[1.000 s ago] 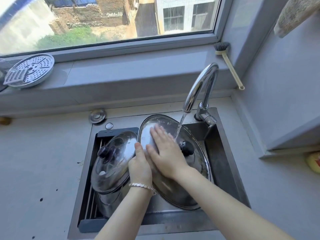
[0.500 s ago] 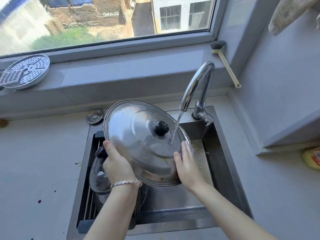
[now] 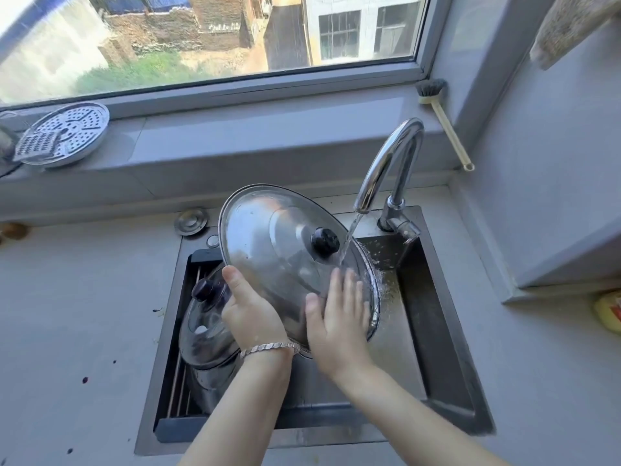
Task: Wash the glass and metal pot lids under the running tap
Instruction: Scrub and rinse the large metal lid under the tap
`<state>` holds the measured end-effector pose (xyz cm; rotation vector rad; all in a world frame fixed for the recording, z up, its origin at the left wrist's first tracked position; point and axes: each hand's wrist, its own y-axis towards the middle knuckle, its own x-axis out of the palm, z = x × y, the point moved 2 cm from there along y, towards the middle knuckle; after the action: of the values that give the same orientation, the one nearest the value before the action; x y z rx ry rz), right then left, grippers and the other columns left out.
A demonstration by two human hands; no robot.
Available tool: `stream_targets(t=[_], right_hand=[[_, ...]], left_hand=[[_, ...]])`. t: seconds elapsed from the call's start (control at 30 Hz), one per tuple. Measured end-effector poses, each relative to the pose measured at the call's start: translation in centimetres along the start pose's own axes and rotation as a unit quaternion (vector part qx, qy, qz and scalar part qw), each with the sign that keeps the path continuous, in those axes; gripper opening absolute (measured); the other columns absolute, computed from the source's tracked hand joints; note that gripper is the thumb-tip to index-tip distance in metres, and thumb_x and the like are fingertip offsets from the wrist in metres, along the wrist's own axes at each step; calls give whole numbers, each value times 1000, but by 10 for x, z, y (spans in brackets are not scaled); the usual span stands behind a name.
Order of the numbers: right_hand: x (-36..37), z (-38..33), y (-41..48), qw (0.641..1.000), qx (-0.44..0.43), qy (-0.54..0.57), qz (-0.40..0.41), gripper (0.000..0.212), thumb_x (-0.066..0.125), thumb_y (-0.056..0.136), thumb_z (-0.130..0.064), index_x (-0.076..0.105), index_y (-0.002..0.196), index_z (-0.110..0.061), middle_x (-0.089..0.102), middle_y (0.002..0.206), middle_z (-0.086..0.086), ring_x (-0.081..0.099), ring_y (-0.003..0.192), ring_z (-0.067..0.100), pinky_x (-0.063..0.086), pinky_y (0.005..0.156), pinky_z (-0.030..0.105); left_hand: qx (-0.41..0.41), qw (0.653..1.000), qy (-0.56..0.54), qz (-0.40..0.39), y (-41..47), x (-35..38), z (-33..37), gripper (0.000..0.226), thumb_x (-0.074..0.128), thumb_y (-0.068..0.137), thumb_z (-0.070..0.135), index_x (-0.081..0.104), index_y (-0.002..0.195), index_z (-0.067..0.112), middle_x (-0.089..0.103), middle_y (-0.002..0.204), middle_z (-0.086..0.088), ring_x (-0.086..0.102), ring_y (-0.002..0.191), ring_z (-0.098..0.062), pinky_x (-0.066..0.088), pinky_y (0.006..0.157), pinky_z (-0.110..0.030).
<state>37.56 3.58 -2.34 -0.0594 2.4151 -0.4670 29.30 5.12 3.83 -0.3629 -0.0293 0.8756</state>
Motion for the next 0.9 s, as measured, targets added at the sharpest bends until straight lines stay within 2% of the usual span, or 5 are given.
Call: stream_targets(t=[0.17, 0.27, 0.43, 0.73, 0.9], right_hand=[[0, 19, 23, 998, 40, 46, 21, 66, 17, 95, -49, 4, 150, -16, -4, 158, 2, -7, 145, 16, -5, 117, 34], [-12, 42, 57, 992, 65, 110, 17, 54, 23, 100, -33, 14, 149, -10, 8, 158, 3, 3, 145, 13, 0, 117, 29], [-48, 57, 87, 994, -9, 112, 12, 45, 30, 100, -22, 31, 144, -12, 28, 153, 1, 19, 142, 12, 9, 113, 22], [-65, 28, 101, 973, -180, 86, -112, 44, 44, 98, -23, 36, 141, -23, 27, 145, -14, 18, 137, 1, 11, 115, 22], [-61, 35, 108, 992, -92, 43, -78, 50, 34, 99, -28, 24, 147, -16, 19, 155, -2, 12, 143, 9, 7, 118, 27]], left_hand=[[1, 1000, 14, -1, 0, -4, -4, 51, 35, 95, 49, 50, 64, 11, 49, 62, 5, 44, 58, -12, 34, 52, -25], [-2, 999, 45, -14, 3, -15, -7, 50, 35, 95, 48, 40, 57, 17, 40, 58, 3, 37, 53, -10, 34, 45, -7], [-62, 990, 36, -121, 23, -29, -19, 46, 43, 90, 55, 60, 67, 19, 64, 73, 0, 63, 79, -24, 51, 81, -35], [-42, 979, 69, -189, 30, -27, -12, 48, 40, 94, 46, 67, 69, 16, 71, 64, 0, 65, 77, -28, 52, 77, -38], [-37, 981, 75, -178, 21, -18, -9, 40, 39, 96, 40, 62, 74, 16, 64, 70, 4, 58, 68, -9, 48, 55, -8]])
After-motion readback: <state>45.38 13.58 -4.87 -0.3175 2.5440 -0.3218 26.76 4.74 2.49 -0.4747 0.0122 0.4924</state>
